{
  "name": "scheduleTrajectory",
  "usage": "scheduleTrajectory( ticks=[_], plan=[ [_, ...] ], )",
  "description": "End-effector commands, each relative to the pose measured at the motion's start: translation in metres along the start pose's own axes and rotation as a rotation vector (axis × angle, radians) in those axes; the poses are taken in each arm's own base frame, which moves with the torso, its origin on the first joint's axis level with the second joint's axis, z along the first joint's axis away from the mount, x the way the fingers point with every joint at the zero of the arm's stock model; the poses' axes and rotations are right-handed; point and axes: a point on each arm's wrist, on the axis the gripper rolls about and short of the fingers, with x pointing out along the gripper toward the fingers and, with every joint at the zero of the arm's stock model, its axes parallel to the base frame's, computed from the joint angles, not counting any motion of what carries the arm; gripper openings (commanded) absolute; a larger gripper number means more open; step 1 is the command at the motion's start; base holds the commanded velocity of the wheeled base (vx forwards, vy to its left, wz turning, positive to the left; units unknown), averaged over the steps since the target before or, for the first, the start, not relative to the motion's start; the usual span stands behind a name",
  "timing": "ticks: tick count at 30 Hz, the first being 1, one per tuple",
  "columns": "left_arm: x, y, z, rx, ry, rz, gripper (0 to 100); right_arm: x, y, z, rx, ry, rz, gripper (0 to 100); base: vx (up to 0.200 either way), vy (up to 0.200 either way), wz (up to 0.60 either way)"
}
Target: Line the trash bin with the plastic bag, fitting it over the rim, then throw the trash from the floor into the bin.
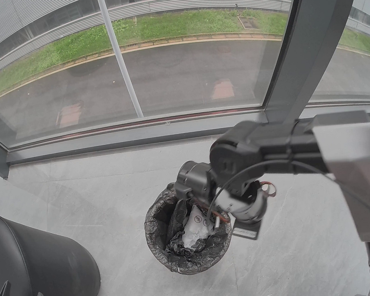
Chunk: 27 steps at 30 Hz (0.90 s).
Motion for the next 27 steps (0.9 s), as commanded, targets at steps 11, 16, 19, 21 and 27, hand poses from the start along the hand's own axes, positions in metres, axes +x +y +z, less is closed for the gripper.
scheduleTrajectory(
  ticks=[11,16,19,21,27],
  plan=[
    [0.000,0.000,-0.004,-0.001,-0.002,0.001,100,-0.180,-0.108,-0.268,0.371,-0.228,-0.317,0,0.000,0.000,0.00],
    [0.000,0.000,-0.004,-0.001,-0.002,0.001,100,-0.204,-0.108,-0.364,0.640,-0.291,-0.438,0,0.000,0.000,0.00],
    [0.000,0.000,-0.004,-0.001,-0.002,0.001,100,-0.214,-0.093,-0.414,0.797,-0.262,-0.507,0,0.000,0.000,0.00],
    [0.000,0.000,-0.004,-0.001,-0.002,-0.001,100,-0.222,-0.077,-0.442,0.881,-0.285,-0.548,0,0.000,0.000,0.00],
    [0.000,0.000,-0.004,-0.002,-0.002,0.001,100,-0.245,0.006,-0.520,1.132,-0.348,-0.725,0,0.000,0.000,0.00]
  ],
)
